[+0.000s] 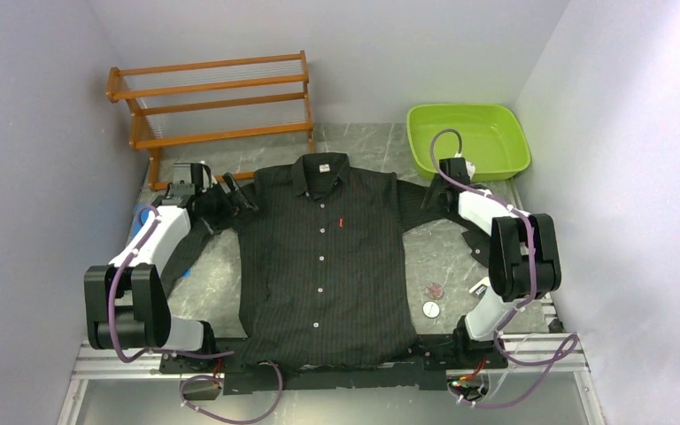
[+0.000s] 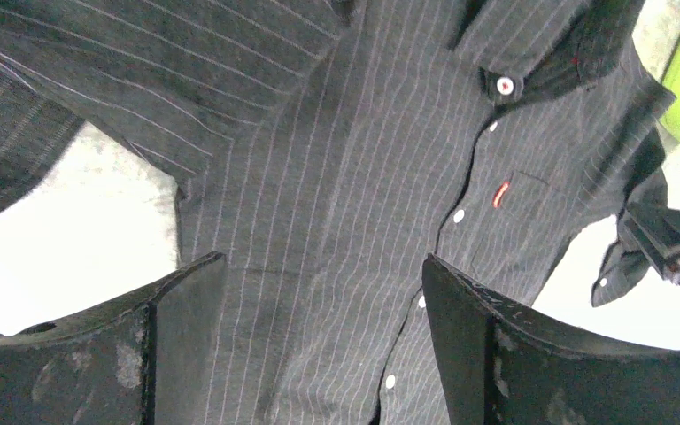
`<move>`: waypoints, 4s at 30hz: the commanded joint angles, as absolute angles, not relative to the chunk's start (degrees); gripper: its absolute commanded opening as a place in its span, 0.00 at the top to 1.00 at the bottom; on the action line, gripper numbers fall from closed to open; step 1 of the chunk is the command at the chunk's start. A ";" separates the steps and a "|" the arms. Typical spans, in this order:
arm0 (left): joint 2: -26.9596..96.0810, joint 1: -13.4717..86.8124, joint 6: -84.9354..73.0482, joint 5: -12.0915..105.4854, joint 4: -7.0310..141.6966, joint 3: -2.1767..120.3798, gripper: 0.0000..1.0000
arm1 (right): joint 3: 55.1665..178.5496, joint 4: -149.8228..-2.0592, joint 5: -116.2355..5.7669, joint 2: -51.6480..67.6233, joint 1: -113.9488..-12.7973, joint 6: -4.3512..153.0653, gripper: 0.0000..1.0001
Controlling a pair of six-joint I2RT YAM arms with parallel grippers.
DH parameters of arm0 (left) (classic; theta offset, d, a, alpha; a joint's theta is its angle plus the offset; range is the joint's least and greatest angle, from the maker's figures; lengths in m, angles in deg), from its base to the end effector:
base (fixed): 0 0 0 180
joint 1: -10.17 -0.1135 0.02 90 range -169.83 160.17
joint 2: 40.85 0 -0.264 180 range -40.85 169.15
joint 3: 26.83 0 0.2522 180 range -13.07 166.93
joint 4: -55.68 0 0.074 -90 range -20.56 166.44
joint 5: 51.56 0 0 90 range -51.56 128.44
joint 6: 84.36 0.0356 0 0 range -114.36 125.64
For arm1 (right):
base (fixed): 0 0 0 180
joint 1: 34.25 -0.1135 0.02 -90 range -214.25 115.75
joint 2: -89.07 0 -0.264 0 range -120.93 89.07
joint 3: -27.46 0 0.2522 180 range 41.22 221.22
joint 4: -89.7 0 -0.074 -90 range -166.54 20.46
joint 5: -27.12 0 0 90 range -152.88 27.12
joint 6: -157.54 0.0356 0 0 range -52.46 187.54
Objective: Pin the brooch onto the clothing
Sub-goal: Flatten out the clothes at the center of the board.
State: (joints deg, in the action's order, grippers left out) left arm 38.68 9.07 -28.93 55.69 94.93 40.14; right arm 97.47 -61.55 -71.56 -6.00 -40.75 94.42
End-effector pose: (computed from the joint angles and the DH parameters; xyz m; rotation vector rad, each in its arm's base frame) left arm 0.2851 -0.0051 0.2334 -0.6456 2.4386 -0.6170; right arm 0.3347 0.0327 0.1815 0.5022 2.4442 0.0527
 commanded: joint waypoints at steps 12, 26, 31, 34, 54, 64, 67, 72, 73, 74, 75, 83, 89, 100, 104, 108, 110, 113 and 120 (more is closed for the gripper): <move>33.60 9.21 -31.99 67.29 87.58 30.32 0.16 | 102.56 -60.65 -76.66 -14.33 -37.23 95.11 0.75; 32.51 9.28 -31.49 64.60 90.65 30.84 0.16 | 94.90 -64.11 -69.60 -5.63 -27.24 99.13 0.97; 31.42 9.27 -30.14 65.45 91.00 30.73 0.15 | 94.40 -65.12 -65.69 -2.29 -26.79 96.99 0.89; 30.39 9.25 -29.26 66.11 91.42 30.91 0.15 | 94.19 -66.05 -63.16 -0.50 -27.39 94.77 0.78; 30.65 9.38 -28.55 69.28 89.83 29.36 0.16 | 103.43 -63.22 -67.45 -12.90 -27.86 94.38 0.41; 31.05 9.42 -28.47 68.70 90.35 29.63 0.16 | 102.22 -63.93 -64.54 -15.09 -24.07 96.63 0.76; 30.99 9.43 -28.45 68.29 90.87 29.73 0.16 | 100.92 -64.76 -65.10 -13.07 -22.92 96.72 0.92; 30.67 9.43 -28.64 68.10 91.14 29.73 0.16 | 98.76 -66.00 -63.11 -10.38 -19.44 97.96 1.00; 30.62 9.45 -28.71 68.09 91.08 29.65 0.16 | 98.15 -66.61 -61.71 -9.56 -19.01 98.00 1.00; 30.36 9.43 -28.73 68.15 91.14 29.65 0.16 | 97.65 -66.80 -61.39 -8.70 -18.88 98.05 1.00; 30.23 9.42 -28.65 68.26 91.14 29.65 0.15 | 97.06 -67.20 -60.64 -7.67 -18.87 97.68 1.00; 29.40 9.44 -28.89 68.49 91.12 29.57 0.15 | 94.26 -67.29 -64.96 0.98 -17.50 98.65 0.97; 28.44 9.42 -28.87 68.57 91.25 29.18 0.14 | 92.82 -67.84 -64.01 8.51 -17.43 97.12 0.72; 28.94 19.76 -27.16 58.62 95.09 31.80 0.13 | 88.71 -68.81 -51.20 17.80 -32.31 92.75 0.20; 30.37 24.57 -27.06 52.91 97.68 32.80 0.15 | 88.72 -66.47 -52.56 14.37 -44.95 92.21 0.20; 33.31 28.13 -27.94 45.48 99.44 32.61 0.17 | 86.06 -68.42 -53.51 11.20 -54.71 94.55 0.18; 35.89 28.97 -28.63 43.84 100.86 33.03 0.17 | 84.91 -69.97 -53.15 9.18 -57.73 96.59 0.18; 40.62 29.86 -29.86 40.40 103.70 34.16 0.18 | 84.48 -70.49 -53.57 5.55 -59.22 98.29 0.18; 45.08 29.92 -33.58 30.42 111.13 36.20 0.16 | 88.16 -63.73 -60.37 1.32 -58.75 98.00 0.17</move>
State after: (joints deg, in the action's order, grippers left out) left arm 44.69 29.72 -30.68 39.10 105.66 33.63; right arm 84.77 -66.21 -55.32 1.56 -59.26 97.34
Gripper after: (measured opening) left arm 0.826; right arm 0.822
